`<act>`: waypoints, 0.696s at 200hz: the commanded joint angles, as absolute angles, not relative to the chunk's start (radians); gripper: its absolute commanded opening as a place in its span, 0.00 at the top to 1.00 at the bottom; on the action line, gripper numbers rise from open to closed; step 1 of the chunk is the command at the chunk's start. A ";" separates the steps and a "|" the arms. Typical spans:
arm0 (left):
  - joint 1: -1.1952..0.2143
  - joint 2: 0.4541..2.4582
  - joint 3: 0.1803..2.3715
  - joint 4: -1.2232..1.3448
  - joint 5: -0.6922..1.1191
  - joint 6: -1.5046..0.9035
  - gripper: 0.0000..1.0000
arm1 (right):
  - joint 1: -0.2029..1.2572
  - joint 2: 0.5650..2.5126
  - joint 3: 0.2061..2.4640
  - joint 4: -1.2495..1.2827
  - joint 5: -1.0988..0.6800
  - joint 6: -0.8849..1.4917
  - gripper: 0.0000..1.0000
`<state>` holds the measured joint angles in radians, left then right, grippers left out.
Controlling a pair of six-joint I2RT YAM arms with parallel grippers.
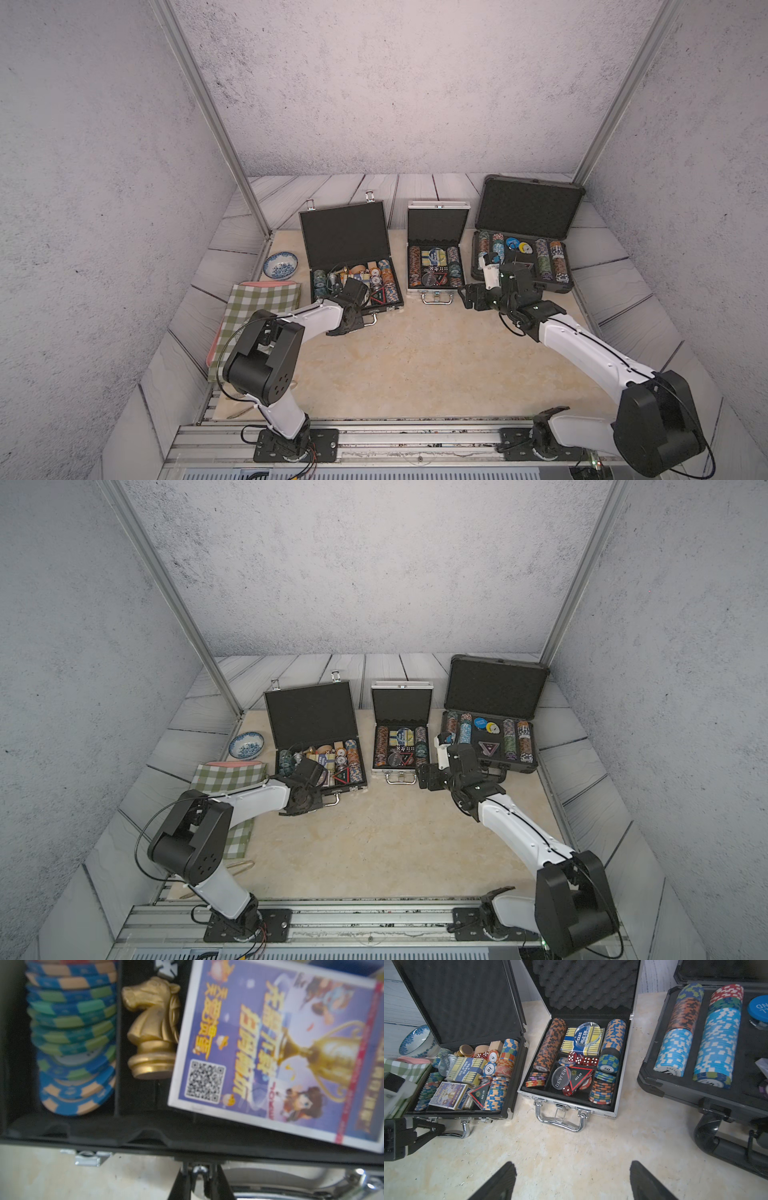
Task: Close the poker set cases
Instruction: Move the poker set case to the center of the board.
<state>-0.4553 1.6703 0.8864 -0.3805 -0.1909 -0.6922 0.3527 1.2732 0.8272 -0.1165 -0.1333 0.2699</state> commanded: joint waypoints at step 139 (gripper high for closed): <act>-0.670 1.474 0.743 -0.608 -0.155 -0.850 0.85 | 0.401 1.338 0.842 -0.082 -0.144 0.300 0.12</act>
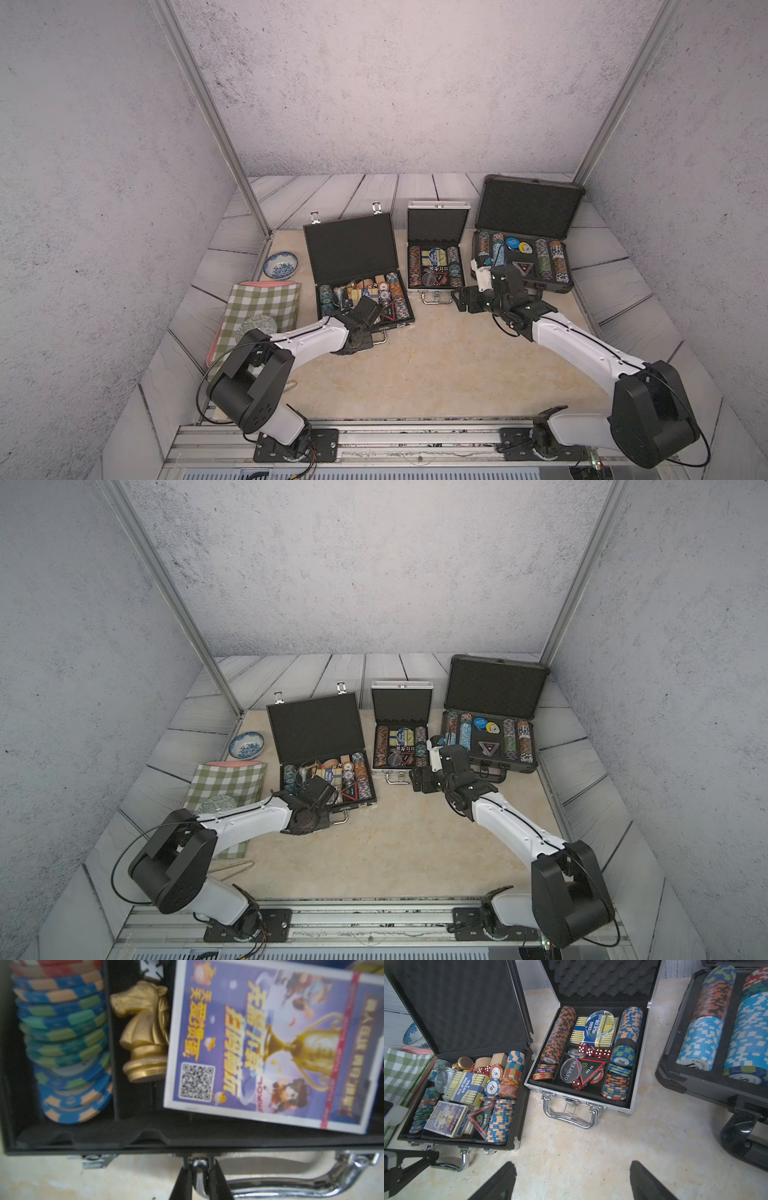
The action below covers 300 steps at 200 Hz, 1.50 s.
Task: Close the poker set cases
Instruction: Move the poker set case to the center of the board, then close the lid of the poker set case.
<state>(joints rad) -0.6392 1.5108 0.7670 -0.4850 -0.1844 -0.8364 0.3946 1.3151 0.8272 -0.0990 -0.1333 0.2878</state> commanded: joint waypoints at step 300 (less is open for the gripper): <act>-0.228 1.673 1.399 -0.608 -0.337 -0.481 0.64 | 0.437 1.384 0.852 -0.079 -0.137 0.313 0.14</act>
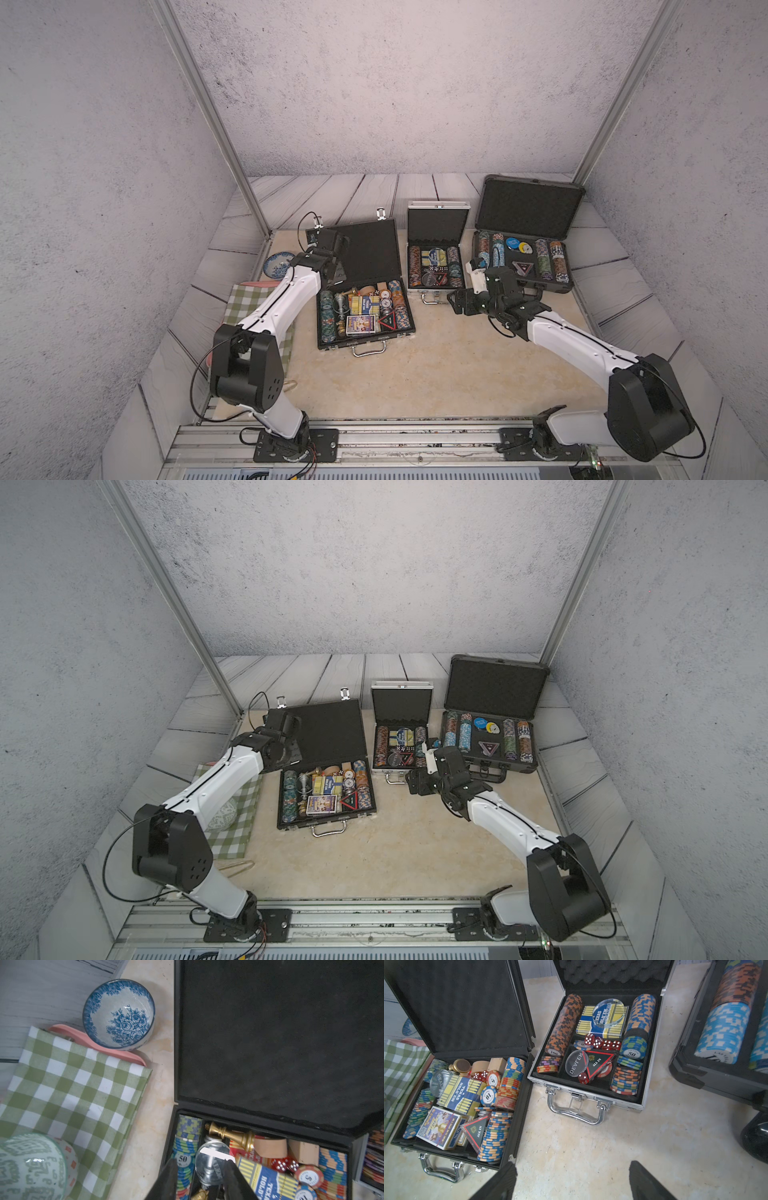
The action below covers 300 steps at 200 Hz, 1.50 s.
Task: Close the poker set cases
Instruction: Close the lid of the poker set case.
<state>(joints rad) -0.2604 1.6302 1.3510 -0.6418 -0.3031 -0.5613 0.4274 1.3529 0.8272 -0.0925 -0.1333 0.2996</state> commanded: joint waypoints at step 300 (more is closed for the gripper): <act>-0.009 1.887 1.466 -0.333 -0.029 -0.211 0.78 | 0.601 1.602 1.030 -0.112 -0.098 0.353 0.17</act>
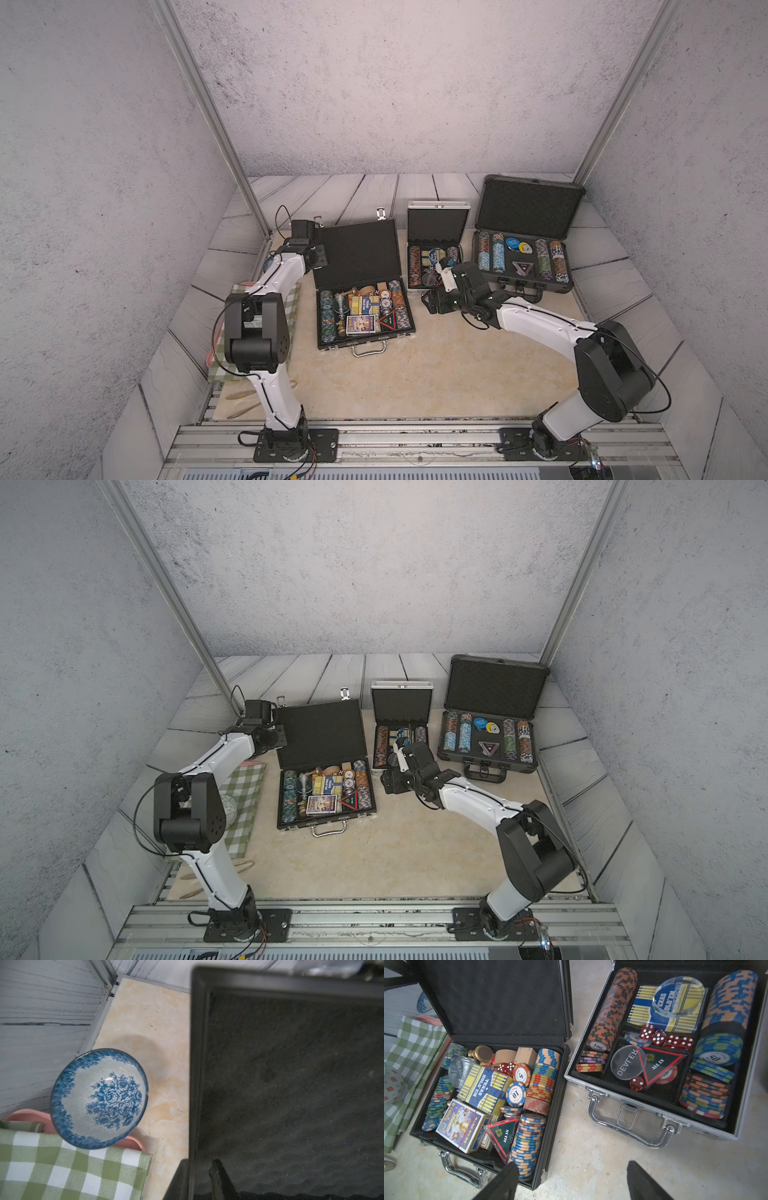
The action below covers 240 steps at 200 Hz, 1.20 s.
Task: Close the poker set cases
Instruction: Close the lid of the poker set case.
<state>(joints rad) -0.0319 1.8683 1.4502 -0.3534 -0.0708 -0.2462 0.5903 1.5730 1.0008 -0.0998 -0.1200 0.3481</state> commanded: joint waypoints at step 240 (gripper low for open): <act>0.020 1.808 1.328 -0.073 0.195 -0.170 0.93 | 0.658 1.629 1.074 -0.137 -0.080 0.366 0.17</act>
